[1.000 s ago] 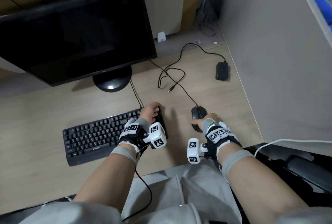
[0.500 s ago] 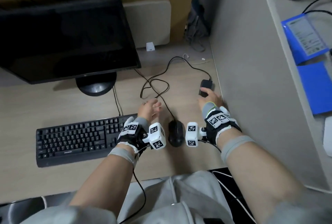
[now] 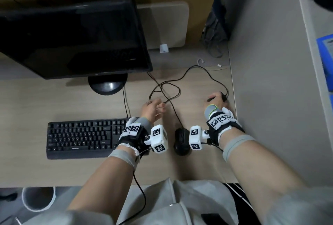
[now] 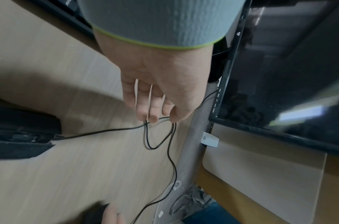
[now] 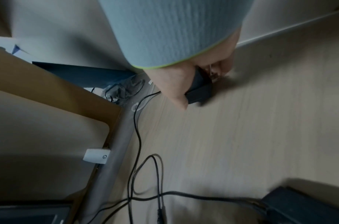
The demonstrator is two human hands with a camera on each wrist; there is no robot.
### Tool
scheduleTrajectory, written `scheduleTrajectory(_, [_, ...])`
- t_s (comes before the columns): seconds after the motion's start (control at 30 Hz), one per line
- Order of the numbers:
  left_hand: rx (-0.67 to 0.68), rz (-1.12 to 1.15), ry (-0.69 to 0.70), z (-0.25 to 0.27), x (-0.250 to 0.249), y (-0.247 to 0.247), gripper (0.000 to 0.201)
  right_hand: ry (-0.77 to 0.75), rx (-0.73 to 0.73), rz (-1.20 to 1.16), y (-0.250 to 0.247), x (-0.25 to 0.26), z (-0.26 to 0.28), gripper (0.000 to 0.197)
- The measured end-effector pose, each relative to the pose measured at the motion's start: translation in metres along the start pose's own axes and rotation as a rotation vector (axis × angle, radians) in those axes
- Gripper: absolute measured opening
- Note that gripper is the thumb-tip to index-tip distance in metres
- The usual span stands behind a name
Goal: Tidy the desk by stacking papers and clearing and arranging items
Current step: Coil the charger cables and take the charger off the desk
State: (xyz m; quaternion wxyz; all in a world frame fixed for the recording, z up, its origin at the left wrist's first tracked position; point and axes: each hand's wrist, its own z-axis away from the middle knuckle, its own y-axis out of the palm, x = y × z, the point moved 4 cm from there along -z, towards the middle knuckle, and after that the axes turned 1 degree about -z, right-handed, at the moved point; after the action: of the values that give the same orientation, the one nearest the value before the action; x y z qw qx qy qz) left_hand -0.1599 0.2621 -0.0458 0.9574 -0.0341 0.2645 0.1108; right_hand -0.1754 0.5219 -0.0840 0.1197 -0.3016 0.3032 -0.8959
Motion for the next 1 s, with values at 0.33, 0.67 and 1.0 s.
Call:
scheduleTrajectory(0.33, [0.085, -0.039, 0.076, 0.023, -0.021, -0.030, 0.009, -0.234, 0.374, -0.163, 0.050, 0.073, 0.083, 0.092])
scheduleTrajectory(0.67, [0.157, 0.143, 0.153, 0.055, -0.065, -0.121, 0.024, -0.364, 0.868, 0.005, 0.118, 0.123, 0.211, 0.083])
scheduleTrajectory(1.0, [0.202, -0.113, 0.395, 0.076, -0.076, -0.141, 0.029, -0.336, 0.436, -0.241, 0.114, 0.120, 0.223, 0.075])
